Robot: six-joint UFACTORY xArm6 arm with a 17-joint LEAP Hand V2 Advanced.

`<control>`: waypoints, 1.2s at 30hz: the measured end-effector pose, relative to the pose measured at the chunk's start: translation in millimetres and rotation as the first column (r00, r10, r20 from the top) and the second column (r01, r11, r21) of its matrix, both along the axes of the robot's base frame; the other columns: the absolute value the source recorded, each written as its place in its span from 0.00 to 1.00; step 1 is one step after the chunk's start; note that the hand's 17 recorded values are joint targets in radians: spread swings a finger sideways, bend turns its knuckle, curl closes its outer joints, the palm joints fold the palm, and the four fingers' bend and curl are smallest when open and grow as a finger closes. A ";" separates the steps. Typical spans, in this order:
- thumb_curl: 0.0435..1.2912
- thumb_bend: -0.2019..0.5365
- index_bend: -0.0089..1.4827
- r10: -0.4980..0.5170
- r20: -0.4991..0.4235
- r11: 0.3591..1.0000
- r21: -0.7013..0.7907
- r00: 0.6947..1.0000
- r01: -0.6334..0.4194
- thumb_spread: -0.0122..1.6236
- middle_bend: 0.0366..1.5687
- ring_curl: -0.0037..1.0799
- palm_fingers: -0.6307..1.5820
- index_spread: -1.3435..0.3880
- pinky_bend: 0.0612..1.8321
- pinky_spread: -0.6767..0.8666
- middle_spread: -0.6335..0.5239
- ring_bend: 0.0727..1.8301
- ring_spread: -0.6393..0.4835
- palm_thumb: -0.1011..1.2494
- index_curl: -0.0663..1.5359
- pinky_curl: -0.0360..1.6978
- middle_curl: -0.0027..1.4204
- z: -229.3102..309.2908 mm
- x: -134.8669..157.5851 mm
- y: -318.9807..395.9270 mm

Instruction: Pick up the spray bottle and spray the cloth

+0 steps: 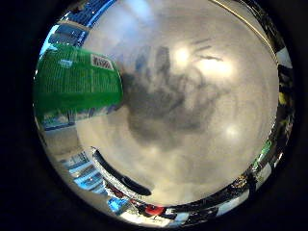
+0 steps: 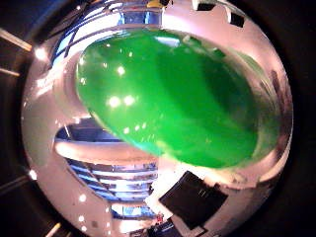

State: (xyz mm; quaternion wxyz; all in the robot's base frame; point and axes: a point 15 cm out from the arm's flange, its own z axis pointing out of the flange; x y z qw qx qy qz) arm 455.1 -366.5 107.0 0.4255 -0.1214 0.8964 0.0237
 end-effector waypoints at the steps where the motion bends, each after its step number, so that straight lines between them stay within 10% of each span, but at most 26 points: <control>1: 0.22 0.25 0.12 0.001 0.002 1.000 -0.003 1.000 -0.001 0.60 0.29 0.32 0.52 0.65 0.28 0.57 0.54 0.37 0.52 0.54 0.22 0.16 0.30 0.8 0.7 -0.6; 18: 0.23 0.24 0.19 -0.030 0.052 1.000 -0.006 0.998 0.031 0.59 0.49 0.44 0.82 0.50 0.54 0.14 0.37 0.53 0.35 0.65 0.37 0.19 0.45 -13.6 11.0 -11.4; 36: 0.27 0.25 0.61 -0.055 0.131 0.997 -0.052 0.990 0.063 0.60 0.80 0.59 0.81 0.54 0.77 0.31 0.41 0.75 0.39 0.74 0.64 0.36 0.55 -0.6 13.1 -26.9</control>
